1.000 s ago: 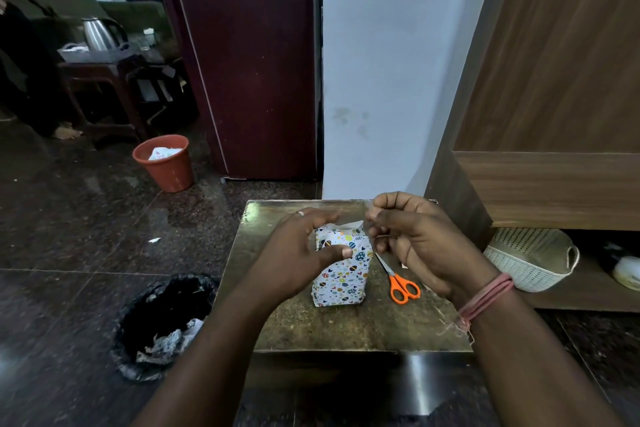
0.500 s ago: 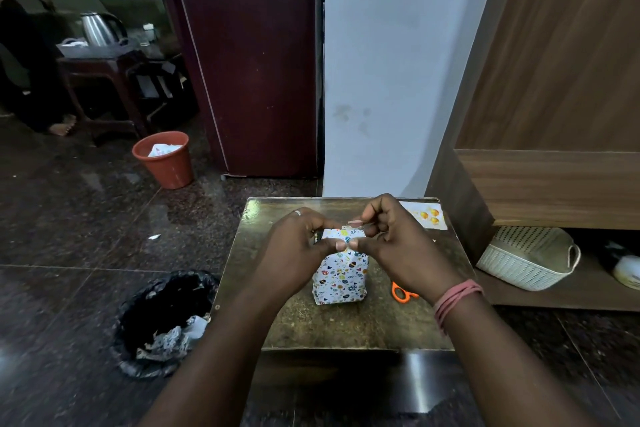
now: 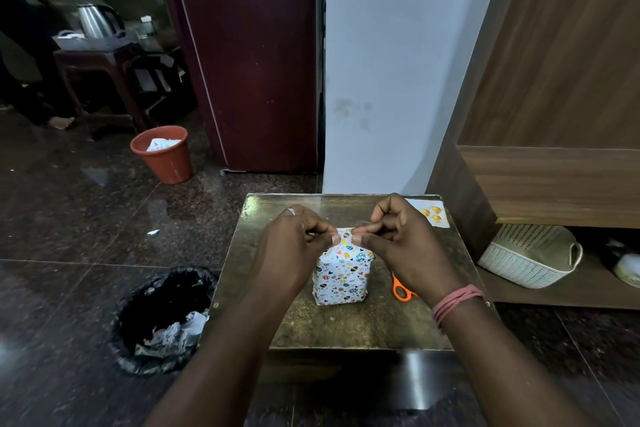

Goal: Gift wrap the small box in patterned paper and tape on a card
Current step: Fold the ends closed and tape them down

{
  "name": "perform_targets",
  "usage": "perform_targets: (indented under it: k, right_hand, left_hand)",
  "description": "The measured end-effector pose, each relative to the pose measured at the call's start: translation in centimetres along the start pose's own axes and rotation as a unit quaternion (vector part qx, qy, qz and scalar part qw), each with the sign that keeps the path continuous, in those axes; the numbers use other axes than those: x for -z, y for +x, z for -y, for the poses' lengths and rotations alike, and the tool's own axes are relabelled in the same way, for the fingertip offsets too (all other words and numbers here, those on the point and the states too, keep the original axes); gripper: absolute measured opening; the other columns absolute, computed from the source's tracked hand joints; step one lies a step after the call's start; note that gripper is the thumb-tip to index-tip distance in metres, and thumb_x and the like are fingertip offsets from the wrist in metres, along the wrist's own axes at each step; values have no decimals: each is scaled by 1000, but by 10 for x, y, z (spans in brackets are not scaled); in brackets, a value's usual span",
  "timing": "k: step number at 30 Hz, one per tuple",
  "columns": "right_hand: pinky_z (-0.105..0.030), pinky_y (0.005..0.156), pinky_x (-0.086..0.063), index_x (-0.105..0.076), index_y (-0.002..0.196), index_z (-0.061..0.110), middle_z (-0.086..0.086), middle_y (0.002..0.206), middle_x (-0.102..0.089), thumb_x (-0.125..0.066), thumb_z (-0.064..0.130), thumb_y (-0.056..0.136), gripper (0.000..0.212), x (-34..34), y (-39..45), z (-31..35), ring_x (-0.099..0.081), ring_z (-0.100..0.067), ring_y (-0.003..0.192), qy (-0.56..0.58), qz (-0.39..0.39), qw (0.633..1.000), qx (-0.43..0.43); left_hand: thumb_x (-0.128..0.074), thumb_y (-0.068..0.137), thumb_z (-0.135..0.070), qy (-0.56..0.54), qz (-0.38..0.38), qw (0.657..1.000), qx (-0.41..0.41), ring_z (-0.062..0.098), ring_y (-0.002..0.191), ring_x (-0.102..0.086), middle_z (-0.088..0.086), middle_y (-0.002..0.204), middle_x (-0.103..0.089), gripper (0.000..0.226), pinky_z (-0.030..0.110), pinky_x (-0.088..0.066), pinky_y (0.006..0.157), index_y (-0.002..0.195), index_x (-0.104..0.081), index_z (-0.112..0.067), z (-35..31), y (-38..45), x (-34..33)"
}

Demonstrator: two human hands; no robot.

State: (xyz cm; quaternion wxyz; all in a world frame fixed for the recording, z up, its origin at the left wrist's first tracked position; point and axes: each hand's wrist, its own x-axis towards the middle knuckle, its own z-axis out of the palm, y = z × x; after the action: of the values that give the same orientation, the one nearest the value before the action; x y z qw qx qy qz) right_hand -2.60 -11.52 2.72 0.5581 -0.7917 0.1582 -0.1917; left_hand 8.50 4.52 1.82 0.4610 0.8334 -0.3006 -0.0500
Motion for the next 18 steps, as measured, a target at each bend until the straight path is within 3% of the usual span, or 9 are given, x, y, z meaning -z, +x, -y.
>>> perform_targets:
  k: [2,6,10,14,18]
  right_hand:
    - [-45,89,-58,-49,94,14,-2,90,-79,-80,6,84,33,3,-2,1,-75,-13,93,-5,8,1000,1]
    - [-51,93,-57,-49,97,18,-1,94,-78,-82,9,83,37,8,-7,5,-75,-17,93,-13,27,1000,3]
    - [-50,90,-57,-49,96,27,8,90,-78,-83,17,83,37,9,-8,9,-73,-9,93,-70,31,997,15]
    - [-44,94,-52,-47,100,31,15,89,-77,-82,23,83,40,9,-8,15,-70,-2,95,-116,29,993,19]
    - [-39,90,-52,-44,105,32,19,89,-76,-82,23,84,44,10,-8,20,-69,-7,90,-135,35,990,8]
  left_hand:
    - [-82,86,-28,27,-4,1000,-7,-2,82,-63,-15,93,-66,7,11,-47,71,82,-78,-31,-2,-1,2]
    - [-81,88,-27,37,-5,999,-8,1,83,-62,-14,94,-64,4,9,-45,70,85,-78,-29,-4,-3,4]
    - [-81,88,-27,28,-12,999,-8,1,83,-63,-14,94,-64,5,13,-46,71,84,-79,-29,-6,-4,3]
    - [-77,91,-34,62,7,998,-15,-3,85,-63,-16,96,-66,10,2,-39,66,88,-82,-27,-10,-7,12]
    - [-82,86,-34,47,35,998,-27,-3,89,-65,-21,98,-63,9,16,-51,79,94,-82,-28,-11,-9,16]
